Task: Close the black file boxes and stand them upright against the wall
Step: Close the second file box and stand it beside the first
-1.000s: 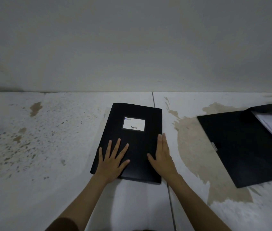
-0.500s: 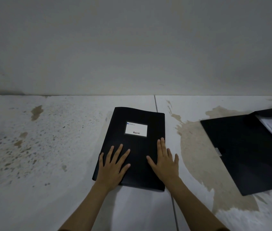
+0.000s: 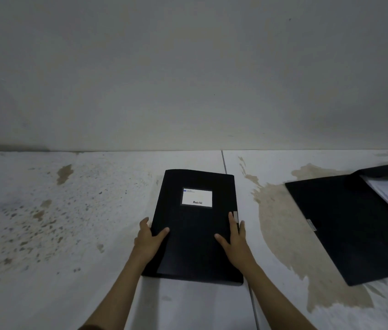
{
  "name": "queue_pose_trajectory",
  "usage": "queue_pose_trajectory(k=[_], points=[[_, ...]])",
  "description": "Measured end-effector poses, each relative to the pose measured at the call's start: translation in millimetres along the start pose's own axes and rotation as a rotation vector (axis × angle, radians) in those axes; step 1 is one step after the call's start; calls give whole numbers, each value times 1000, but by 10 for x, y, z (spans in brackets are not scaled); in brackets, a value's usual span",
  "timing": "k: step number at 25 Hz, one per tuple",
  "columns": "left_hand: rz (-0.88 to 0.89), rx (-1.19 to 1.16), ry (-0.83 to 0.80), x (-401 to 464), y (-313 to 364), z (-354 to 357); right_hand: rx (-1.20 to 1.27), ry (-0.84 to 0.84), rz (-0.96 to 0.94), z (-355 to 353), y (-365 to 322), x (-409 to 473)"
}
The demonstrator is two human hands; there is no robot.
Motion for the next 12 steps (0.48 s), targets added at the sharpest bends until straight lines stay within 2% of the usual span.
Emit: queue_pose_trajectory(k=[7,12], points=[[-132,-241,-61,-171,-83,-154,302,74,59,-76,-34,-176],[-174,-361,101,-156,-251,-510,399,19,59,106,-305,-269]])
Point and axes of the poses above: each hand's wrist, its own x-axis towards the middle knuckle, its own z-axis out of the palm, y = z × x, the point moved 3 cm from there along x, towards the middle knuckle, and after that the axes turned 10 degrees about y, right-handed, at the moved point
